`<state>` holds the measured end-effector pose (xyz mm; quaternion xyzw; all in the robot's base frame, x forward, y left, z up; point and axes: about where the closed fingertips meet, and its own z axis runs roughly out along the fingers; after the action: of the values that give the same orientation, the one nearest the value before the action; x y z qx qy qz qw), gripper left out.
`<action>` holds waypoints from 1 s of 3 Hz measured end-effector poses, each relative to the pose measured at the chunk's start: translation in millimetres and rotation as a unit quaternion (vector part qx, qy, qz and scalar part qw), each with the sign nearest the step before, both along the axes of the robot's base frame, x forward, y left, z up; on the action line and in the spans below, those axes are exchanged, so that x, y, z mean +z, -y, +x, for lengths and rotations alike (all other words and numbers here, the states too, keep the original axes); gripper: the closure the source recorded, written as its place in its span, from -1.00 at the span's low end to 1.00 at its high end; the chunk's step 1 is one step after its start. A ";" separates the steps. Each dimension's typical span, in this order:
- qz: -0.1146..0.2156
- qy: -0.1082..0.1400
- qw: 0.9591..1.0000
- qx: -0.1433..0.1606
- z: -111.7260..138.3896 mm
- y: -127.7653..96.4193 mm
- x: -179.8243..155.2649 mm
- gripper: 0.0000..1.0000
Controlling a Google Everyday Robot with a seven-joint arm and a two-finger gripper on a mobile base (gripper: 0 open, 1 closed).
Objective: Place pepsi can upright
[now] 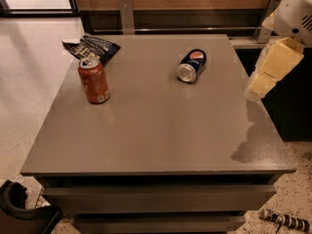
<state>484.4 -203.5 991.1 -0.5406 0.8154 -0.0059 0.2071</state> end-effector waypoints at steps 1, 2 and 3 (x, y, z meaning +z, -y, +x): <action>0.051 -0.013 0.996 -0.067 36.9 -16.0 2.9 -1.00; 0.091 -0.010 0.986 -0.139 73.0 -30.2 9.8 -1.00; 0.123 -0.007 0.969 -0.216 106.4 -35.6 15.8 -1.00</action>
Offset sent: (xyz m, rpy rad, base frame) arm 0.1271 0.0437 0.0206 0.3652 0.0433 -0.6785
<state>590.8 -167.9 1006.9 -0.3218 0.9088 0.0533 0.2601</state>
